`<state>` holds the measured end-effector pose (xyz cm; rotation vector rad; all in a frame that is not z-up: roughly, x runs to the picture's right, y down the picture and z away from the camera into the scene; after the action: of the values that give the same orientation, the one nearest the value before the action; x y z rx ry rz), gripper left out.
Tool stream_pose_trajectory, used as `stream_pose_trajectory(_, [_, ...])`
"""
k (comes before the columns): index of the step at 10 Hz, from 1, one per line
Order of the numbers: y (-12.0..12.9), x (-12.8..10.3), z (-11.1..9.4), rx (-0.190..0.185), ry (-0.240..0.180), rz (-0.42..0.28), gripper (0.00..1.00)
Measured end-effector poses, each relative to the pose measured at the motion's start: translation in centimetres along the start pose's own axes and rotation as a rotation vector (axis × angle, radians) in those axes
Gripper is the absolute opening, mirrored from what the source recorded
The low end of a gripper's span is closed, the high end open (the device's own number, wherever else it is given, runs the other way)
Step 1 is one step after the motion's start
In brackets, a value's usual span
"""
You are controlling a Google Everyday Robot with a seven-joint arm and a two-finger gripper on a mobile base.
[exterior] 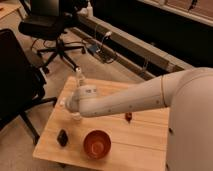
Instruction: Place the eraser in the ceramic cup
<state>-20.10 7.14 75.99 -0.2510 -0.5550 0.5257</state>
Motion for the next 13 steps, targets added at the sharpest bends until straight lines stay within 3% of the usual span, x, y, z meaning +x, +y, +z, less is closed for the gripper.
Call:
stream_pose_trajectory(1, [-0.2, 0.1, 0.0, 0.004, -0.012, 0.002, 0.22])
stream_pose_trajectory(7, [-0.2, 0.8, -0.1, 0.027, -0.063, 0.001, 0.78])
stream_pose_trajectory(13, [0.4, 0.8, -0.5, 0.048, -0.075, -0.008, 0.80])
